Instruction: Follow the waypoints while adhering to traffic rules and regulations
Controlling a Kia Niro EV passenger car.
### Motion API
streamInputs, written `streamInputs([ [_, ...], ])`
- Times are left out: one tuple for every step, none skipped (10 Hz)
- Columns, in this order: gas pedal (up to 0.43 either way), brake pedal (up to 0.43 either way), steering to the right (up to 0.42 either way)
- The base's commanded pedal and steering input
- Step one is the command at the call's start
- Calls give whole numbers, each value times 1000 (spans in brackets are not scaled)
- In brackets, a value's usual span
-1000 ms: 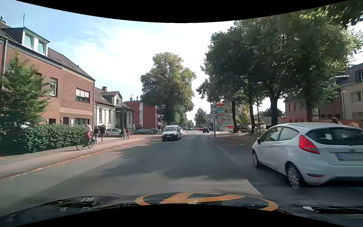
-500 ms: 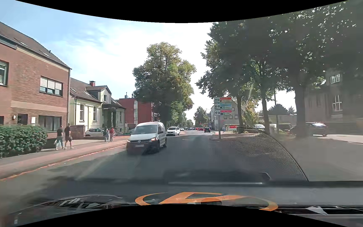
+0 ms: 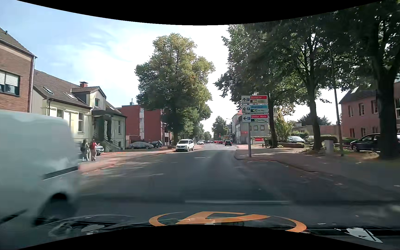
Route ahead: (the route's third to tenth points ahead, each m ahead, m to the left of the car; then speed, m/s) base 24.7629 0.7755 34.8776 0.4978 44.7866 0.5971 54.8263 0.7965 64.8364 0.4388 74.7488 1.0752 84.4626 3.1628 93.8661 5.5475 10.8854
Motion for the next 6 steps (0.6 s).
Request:
streamInputs([
  [8,0,8],
  [8,0,9],
  [8,0,9],
  [8,0,10],
  [8,0,10],
  [8,0,11],
])
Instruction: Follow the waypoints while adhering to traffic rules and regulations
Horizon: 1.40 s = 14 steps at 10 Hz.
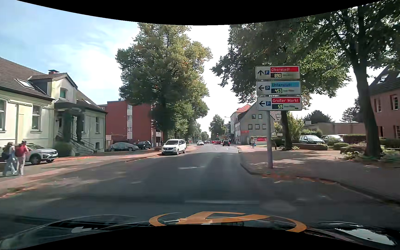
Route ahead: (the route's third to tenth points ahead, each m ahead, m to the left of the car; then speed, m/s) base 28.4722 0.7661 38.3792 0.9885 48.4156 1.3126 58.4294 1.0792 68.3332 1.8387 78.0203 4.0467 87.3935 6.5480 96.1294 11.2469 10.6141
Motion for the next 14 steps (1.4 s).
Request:
streamInputs([
  [8,0,13],
  [8,0,15],
  [8,0,18],
  [8,0,19],
  [8,0,20],
  [8,0,21],
  [8,0,21],
  [0,0,21],
  [0,0,22],
  [0,0,22],
  [0,0,22],
  [0,0,22],
  [0,0,22],
  [0,0,22],
])
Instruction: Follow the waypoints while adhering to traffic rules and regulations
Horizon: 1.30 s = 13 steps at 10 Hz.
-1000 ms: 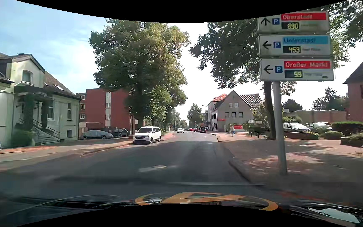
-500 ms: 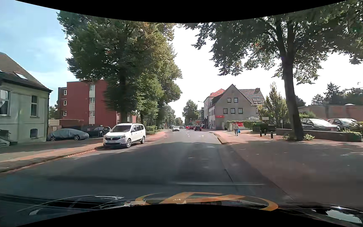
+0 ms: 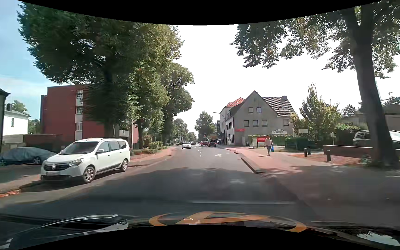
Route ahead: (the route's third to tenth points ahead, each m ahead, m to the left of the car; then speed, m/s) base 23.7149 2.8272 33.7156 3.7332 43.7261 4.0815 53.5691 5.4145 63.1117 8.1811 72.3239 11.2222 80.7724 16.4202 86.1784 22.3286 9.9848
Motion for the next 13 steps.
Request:
streamInputs([
  [0,0,21],
  [0,0,21],
  [0,0,21],
  [0,0,21],
  [0,0,20],
  [0,0,20],
  [0,0,18],
  [0,0,10],
  [0,0,2],
  [0,0,0],
  [0,0,-5],
  [0,0,-12],
  [0,0,-16],
])
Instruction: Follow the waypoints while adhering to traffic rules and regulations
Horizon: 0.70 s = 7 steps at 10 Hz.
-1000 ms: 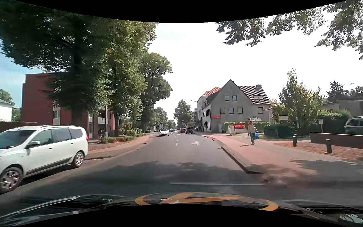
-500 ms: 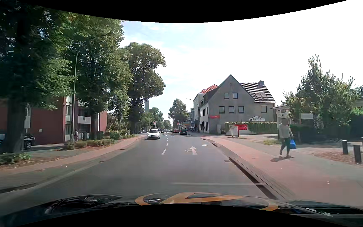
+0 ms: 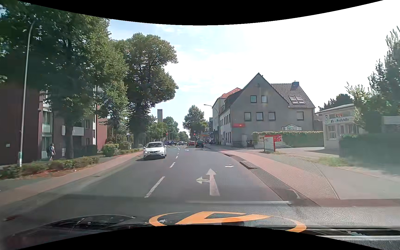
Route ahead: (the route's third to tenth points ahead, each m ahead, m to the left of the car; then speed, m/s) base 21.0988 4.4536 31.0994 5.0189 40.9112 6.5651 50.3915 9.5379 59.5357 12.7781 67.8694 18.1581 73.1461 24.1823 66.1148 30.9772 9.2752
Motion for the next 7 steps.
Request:
streamInputs([
  [0,0,-18],
  [0,0,-19],
  [0,0,-20],
  [0,0,-20],
  [0,0,-20],
  [0,0,-21],
  [0,0,-25],
])
